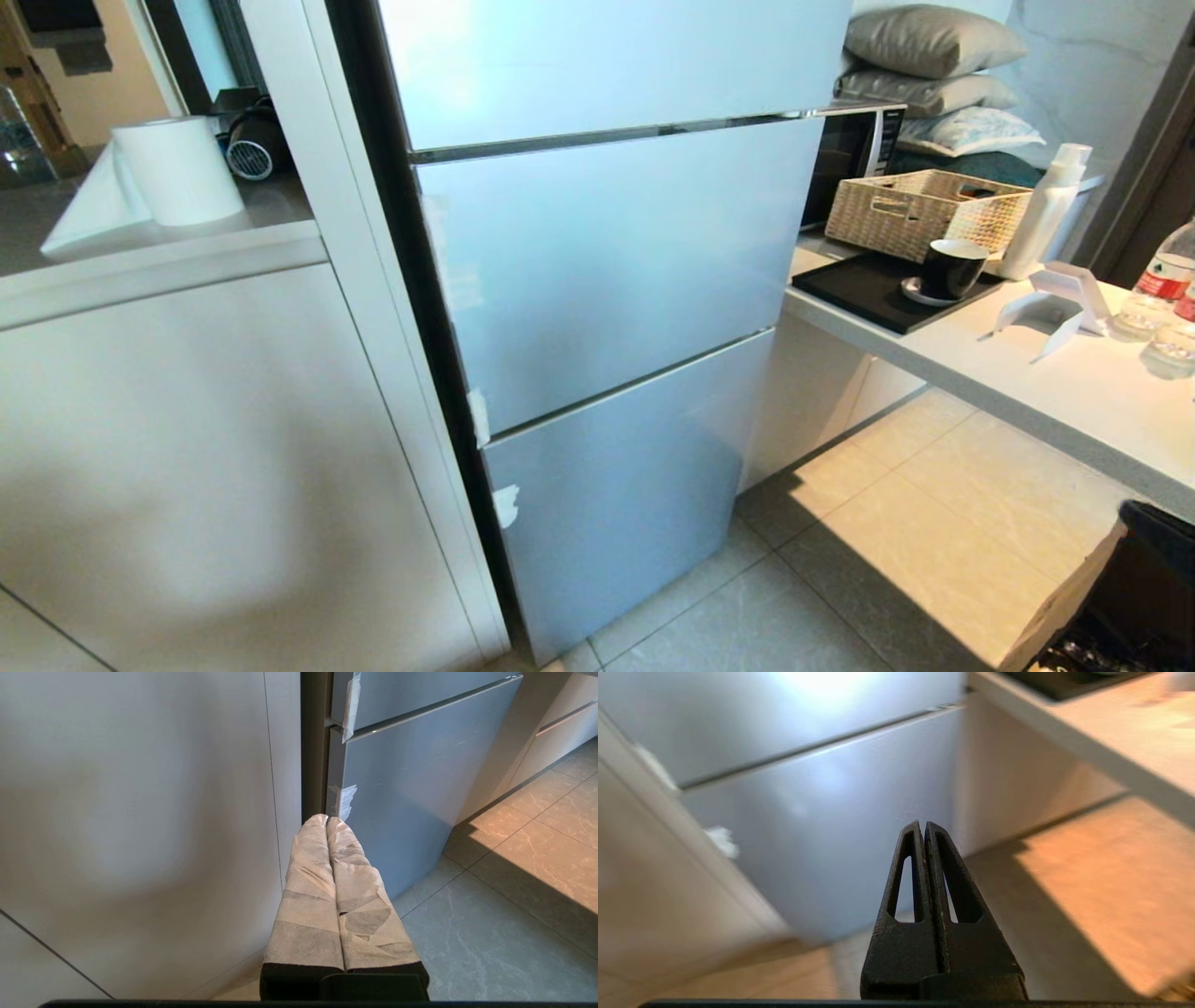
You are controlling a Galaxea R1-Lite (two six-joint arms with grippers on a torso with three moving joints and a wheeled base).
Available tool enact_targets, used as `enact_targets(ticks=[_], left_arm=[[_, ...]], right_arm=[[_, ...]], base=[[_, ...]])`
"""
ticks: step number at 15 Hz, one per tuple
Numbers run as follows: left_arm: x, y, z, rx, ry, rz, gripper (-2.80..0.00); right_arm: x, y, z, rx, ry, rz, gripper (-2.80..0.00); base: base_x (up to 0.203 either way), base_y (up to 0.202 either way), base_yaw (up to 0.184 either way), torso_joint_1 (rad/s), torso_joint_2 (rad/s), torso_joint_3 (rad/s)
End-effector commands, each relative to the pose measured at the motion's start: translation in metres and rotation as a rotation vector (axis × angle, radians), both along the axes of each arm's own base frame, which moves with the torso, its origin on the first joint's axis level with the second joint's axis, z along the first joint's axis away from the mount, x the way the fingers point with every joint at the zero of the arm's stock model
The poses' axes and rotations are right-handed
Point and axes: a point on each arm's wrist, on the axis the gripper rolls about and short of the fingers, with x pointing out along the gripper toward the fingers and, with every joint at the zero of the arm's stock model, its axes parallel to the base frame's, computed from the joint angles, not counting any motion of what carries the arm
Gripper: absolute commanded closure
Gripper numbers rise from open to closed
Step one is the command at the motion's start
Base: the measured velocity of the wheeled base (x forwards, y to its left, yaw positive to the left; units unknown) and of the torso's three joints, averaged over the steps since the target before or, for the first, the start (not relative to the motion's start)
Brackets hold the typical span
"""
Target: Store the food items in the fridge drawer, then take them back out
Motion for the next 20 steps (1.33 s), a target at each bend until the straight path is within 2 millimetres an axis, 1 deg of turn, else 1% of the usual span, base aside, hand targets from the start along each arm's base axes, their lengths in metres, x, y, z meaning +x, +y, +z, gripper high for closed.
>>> enact_targets(ticks=[1, 3, 5, 7, 8, 10, 20], left_arm=[[0.0, 0.0, 0.0, 0.0, 0.001, 0.001, 0.0], [0.0, 0.0, 0.0, 0.0, 0.001, 0.001, 0.0], [0.0, 0.0, 0.0, 0.0, 0.001, 0.001, 0.0], [0.0, 0.0, 0.0, 0.0, 0.001, 0.001, 0.0], [0.0, 0.0, 0.0, 0.0, 0.001, 0.001, 0.0], [0.0, 0.0, 0.0, 0.0, 0.001, 0.001, 0.0], [0.0, 0.0, -0.001, 0.009, 0.005, 0.001, 0.0]], right_arm=[[-0.052, -0.009, -0.012, -0.012, -0.132, -0.044, 0.0], [-0.08, -0.01, -0.044, -0.066, -0.141, -0.071, 0.0], [-0.096, -0.011, -0.068, -0.104, -0.159, -0.122, 0.0], [-0.1, -0.011, -0.085, -0.128, -0.109, -0.157, 0.0], [-0.098, -0.012, -0.091, -0.1, -0.064, -0.171, 0.0], [-0.098, -0.012, -0.092, -0.064, -0.052, -0.179, 0.0], [-0.098, -0.012, -0.092, -0.063, -0.053, -0.18, 0.0]], base=[[0.0, 0.0, 0.0, 0.0, 0.0, 0.0], [0.0, 0.0, 0.0, 0.0, 0.0, 0.0], [0.0, 0.0, 0.0, 0.0, 0.0, 0.0], [0.0, 0.0, 0.0, 0.0, 0.0, 0.0], [0.0, 0.0, 0.0, 0.0, 0.0, 0.0], [0.0, 0.0, 0.0, 0.0, 0.0, 0.0], [0.0, 0.0, 0.0, 0.0, 0.0, 0.0]])
